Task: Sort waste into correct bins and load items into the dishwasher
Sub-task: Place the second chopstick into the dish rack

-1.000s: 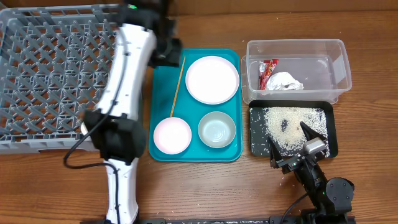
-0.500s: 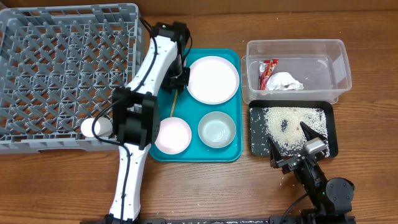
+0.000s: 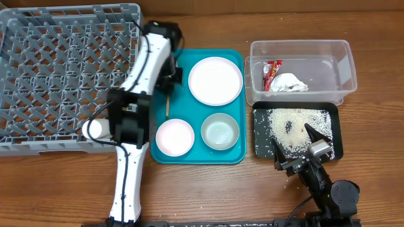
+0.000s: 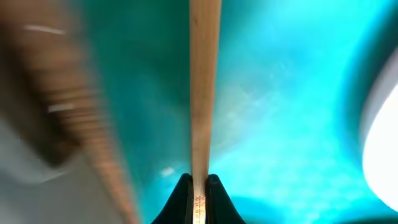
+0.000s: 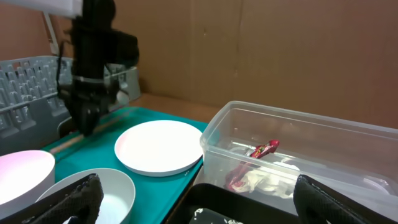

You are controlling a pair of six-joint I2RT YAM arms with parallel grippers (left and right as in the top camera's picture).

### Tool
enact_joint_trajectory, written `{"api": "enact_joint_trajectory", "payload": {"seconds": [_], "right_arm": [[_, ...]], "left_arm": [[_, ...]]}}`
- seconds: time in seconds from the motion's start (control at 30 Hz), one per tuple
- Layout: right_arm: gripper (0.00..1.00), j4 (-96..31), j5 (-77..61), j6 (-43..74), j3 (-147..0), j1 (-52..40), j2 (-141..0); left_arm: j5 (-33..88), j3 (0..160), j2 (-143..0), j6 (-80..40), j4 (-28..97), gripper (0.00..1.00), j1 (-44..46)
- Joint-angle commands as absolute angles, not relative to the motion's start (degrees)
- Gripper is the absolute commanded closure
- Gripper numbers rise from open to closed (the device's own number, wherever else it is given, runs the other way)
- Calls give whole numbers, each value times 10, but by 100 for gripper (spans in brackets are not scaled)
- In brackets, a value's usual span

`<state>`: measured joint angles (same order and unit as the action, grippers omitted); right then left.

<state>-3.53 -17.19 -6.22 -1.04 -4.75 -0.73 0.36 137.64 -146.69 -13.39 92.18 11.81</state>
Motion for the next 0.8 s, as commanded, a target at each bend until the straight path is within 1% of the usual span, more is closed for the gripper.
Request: {"api": "enact_joint_trajectory", "payload": {"seconds": [0.0,0.13,0.2,0.27,0.43,0.77], "right_arm": [[0,-32,-172,-60,-5,-45,-3],[1,-32,-172,-60,-5,-45,-3],[0,-32,-172,-60,-5,-45,-3],[0,-32,-172,-60,-5,-45,-3],[0,-32,-172,-60,-5,-45,-3],[1,-32,-172,-60,-5,-45,-3]], "left_arm": [[-5,1436,-1343,-145,930,96,72],[-6,1437,-1289,-131,930,96,40],[-6,1437,-1285,-114,938,96,28],[-9,1428,-1291,-92,945,96,21],[-85,1375,-1315,-88,934,96,7],[-88,1308,-1350,-88,887,96,-1]]}}
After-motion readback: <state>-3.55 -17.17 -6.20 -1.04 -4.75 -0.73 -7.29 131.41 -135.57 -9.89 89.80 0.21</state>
